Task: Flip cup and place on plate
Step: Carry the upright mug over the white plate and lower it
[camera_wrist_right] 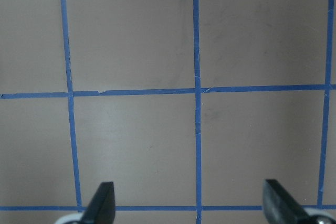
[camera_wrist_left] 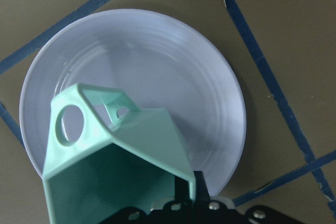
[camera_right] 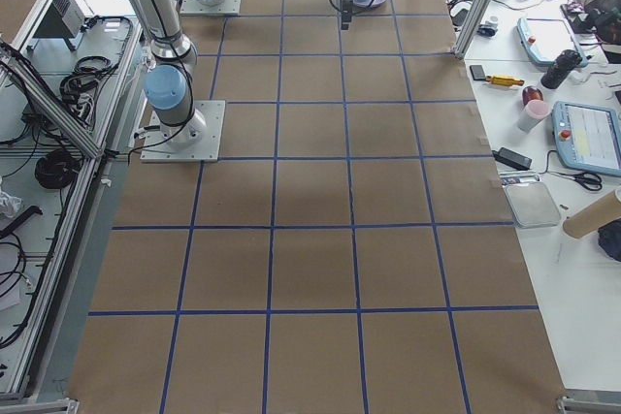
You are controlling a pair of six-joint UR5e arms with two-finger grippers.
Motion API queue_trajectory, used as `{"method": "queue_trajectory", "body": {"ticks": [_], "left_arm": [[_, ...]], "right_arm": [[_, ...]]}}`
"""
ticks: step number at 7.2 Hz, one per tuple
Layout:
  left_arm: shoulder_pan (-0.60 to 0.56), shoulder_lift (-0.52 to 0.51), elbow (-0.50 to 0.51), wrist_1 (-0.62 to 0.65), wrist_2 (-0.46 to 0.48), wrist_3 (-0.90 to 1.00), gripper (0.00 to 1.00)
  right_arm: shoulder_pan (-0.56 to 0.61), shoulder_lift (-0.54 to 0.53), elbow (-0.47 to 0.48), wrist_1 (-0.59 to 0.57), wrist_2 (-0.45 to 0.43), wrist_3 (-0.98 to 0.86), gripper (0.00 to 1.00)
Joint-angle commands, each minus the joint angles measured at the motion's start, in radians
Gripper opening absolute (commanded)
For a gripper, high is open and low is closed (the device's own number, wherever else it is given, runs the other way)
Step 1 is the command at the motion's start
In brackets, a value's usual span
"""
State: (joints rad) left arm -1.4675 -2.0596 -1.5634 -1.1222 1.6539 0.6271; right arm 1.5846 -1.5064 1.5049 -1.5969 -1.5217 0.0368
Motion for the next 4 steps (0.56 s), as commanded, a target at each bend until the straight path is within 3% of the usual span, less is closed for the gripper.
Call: {"method": "queue_trajectory", "body": {"ticks": [1,4], "left_arm": [[-0.002,-0.001,-0.004,0.004,-0.002,-0.001,1.0],[-0.019,0.062,-0.007,-0.016,-0.009,-0.006,1.0]], "right_arm": [[0.0,0.0,0.0,0.0,0.0,0.0,1.0],[0.0,0.0,0.0,0.0,0.0,0.0,1.0]]}}
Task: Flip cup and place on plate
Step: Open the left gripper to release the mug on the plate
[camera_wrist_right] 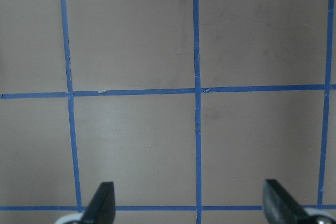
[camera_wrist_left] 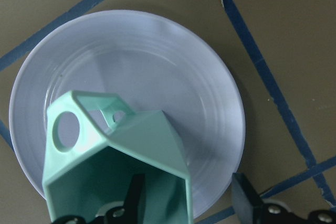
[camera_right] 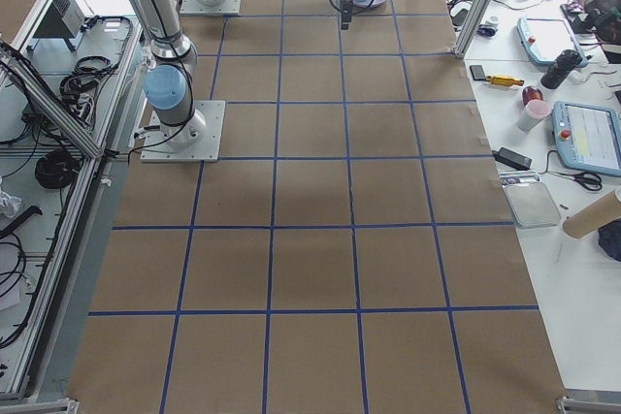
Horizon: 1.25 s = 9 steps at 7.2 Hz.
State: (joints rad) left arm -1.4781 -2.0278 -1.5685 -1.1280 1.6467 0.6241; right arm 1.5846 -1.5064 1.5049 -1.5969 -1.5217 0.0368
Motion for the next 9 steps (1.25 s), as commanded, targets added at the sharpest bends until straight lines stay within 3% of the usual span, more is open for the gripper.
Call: {"method": "queue_trajectory", "body": {"ticks": [1,3,5,7,9], "left_arm": [[-0.013,0.059,-0.002,-0.035,-0.008,-0.01,1.0],[-0.03,0.156,-0.002,-0.117,-0.019,-0.074,1.0],[-0.08,0.243,-0.016,-0.176,-0.019,-0.261,1.0],[-0.094,0.346,-0.01,-0.295,-0.097,-0.396,1.0],[-0.094,0.427,-0.022,-0.327,-0.099,-0.522,1.0]], "right_arm": [[0.0,0.0,0.0,0.0,0.0,0.0,1.0],[0.0,0.0,0.0,0.0,0.0,0.0,1.0],[0.0,0.0,0.0,0.0,0.0,0.0,1.0],[0.0,0.0,0.0,0.0,0.0,0.0,1.0],[0.0,0.0,0.0,0.0,0.0,0.0,1.0]]}}
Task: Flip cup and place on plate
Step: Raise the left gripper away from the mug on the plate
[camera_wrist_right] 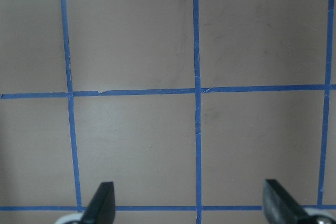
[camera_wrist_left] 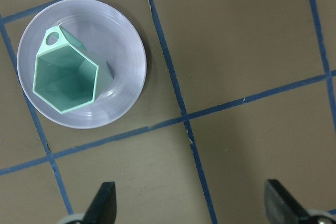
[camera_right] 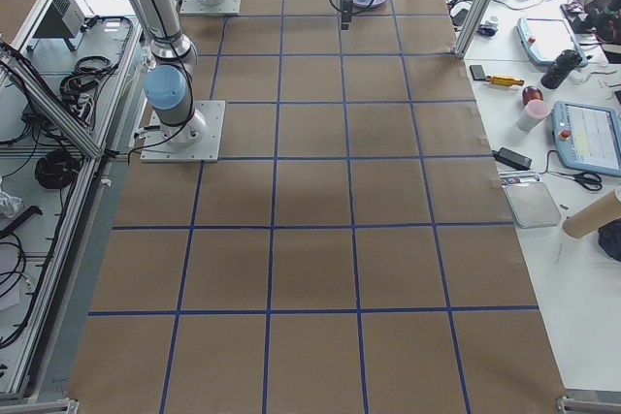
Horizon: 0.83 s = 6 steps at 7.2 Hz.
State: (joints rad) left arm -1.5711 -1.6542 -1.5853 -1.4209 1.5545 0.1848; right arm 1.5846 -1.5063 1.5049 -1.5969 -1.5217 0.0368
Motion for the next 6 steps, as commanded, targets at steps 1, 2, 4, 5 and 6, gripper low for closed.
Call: {"method": "queue_trajectory", "body": {"ticks": [1,2,4,5,6], "left_arm": [[-0.001,0.091,-0.019,-0.085,-0.011,-0.091,1.0],[-0.001,0.121,-0.034,-0.09,-0.008,-0.093,1.0],[0.003,0.155,-0.025,-0.182,0.004,-0.14,1.0],[0.003,0.149,-0.018,-0.194,0.004,-0.143,1.0],[0.003,0.146,0.005,-0.257,0.004,-0.156,1.0]], "right_arm": [[0.0,0.0,0.0,0.0,0.0,0.0,1.0],[0.0,0.0,0.0,0.0,0.0,0.0,1.0],[0.0,0.0,0.0,0.0,0.0,0.0,1.0],[0.0,0.0,0.0,0.0,0.0,0.0,1.0],[0.0,0.0,0.0,0.0,0.0,0.0,1.0]]}}
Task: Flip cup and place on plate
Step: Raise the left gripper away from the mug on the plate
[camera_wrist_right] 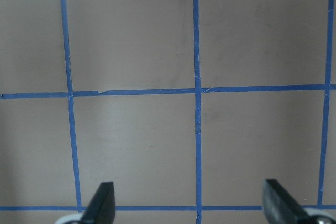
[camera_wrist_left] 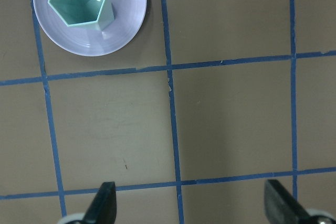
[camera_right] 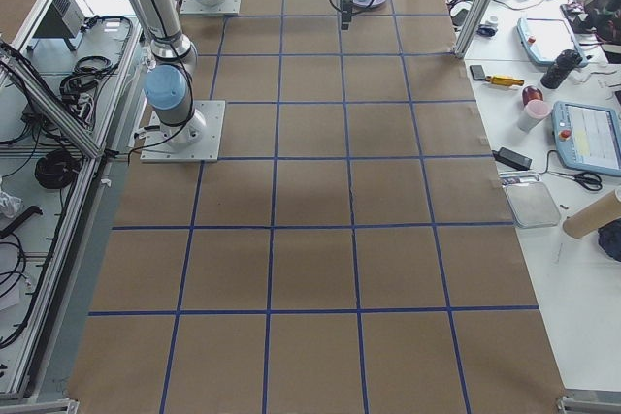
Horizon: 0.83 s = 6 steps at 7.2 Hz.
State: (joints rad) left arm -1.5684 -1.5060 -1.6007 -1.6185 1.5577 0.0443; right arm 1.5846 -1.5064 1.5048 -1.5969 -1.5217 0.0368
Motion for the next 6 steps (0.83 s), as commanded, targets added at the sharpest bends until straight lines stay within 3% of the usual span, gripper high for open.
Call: {"method": "queue_trajectory", "body": {"ticks": [1,6], "left_arm": [[0.001,0.007,0.007,-0.054,0.001,-0.015,1.0],[0.011,-0.029,0.059,-0.05,-0.005,-0.015,1.0]], "right_arm": [[0.0,0.0,0.0,0.0,0.0,0.0,1.0],[0.0,0.0,0.0,0.0,0.0,0.0,1.0]]}}
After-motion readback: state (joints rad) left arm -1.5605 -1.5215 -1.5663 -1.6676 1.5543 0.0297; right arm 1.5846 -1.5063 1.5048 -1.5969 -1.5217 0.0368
